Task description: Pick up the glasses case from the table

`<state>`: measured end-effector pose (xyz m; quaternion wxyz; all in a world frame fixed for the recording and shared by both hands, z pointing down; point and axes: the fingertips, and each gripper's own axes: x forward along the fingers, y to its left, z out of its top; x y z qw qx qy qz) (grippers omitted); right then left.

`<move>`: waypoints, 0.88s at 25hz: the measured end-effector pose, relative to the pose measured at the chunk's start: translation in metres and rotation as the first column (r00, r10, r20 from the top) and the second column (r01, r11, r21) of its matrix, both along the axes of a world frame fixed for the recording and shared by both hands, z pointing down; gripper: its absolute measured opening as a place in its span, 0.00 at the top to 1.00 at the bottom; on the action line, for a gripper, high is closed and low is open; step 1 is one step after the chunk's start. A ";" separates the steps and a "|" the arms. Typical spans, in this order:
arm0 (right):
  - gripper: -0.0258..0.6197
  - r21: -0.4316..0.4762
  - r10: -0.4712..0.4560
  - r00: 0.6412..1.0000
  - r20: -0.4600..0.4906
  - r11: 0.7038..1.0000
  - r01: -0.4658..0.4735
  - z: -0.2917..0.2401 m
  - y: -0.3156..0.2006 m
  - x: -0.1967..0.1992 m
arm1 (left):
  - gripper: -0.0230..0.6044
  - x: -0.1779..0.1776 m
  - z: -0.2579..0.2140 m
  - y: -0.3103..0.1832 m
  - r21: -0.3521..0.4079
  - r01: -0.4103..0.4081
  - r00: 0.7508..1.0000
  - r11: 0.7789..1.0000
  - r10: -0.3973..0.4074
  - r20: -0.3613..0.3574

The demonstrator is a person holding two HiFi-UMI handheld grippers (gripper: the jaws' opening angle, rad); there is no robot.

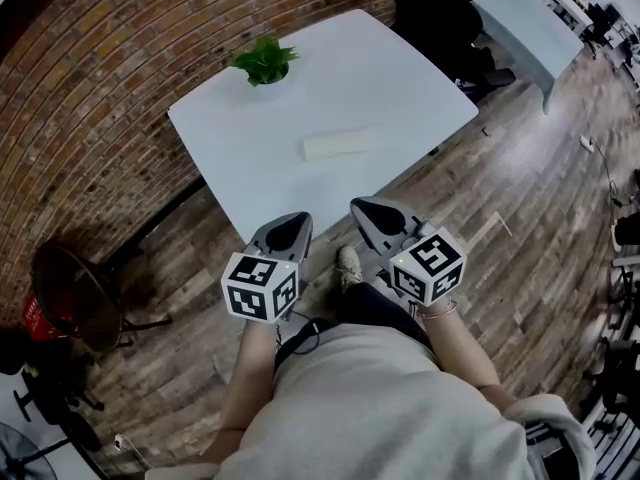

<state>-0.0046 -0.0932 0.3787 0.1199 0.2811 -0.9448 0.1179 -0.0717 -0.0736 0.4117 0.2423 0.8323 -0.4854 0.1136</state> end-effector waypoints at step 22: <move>0.96 -0.043 -0.268 0.960 -0.083 0.963 0.265 0.035 -0.153 0.000 | 0.95 -0.006 0.029 -0.128 -0.101 0.260 0.966 0.960 -0.260 0.019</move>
